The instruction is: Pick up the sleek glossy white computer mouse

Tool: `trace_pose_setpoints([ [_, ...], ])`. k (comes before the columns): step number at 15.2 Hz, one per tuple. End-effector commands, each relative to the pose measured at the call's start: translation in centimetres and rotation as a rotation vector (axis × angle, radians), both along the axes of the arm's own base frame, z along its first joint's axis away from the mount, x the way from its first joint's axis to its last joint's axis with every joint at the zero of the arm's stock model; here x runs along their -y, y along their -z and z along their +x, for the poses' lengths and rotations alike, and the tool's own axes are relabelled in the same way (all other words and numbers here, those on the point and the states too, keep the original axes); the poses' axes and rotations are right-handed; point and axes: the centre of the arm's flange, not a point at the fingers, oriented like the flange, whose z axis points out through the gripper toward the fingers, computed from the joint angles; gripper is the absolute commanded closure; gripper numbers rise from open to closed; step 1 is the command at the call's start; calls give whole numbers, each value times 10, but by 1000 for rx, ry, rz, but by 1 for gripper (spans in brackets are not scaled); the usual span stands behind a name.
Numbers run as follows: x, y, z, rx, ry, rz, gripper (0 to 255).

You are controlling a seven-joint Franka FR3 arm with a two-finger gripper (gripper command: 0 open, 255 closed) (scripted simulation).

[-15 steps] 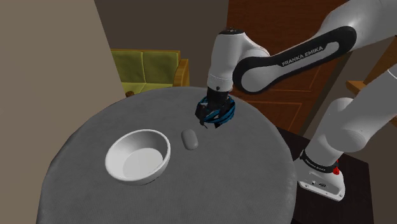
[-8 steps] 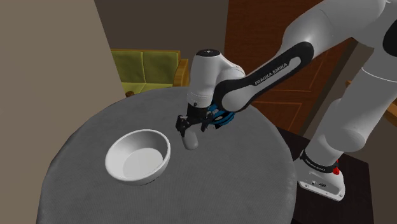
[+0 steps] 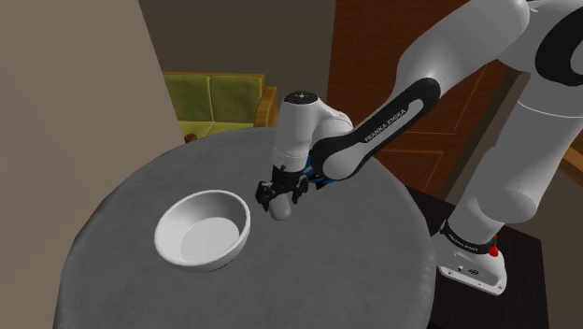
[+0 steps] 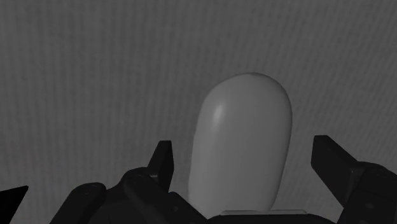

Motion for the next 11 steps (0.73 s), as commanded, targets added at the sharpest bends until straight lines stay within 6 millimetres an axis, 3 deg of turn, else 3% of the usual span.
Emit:
trace_pose_setpoints([
  [1, 0, 5, 0, 0, 0, 0, 0],
  [2, 1, 4, 0, 0, 0, 0, 255],
  [11, 0, 5, 0, 0, 0, 0, 255],
])
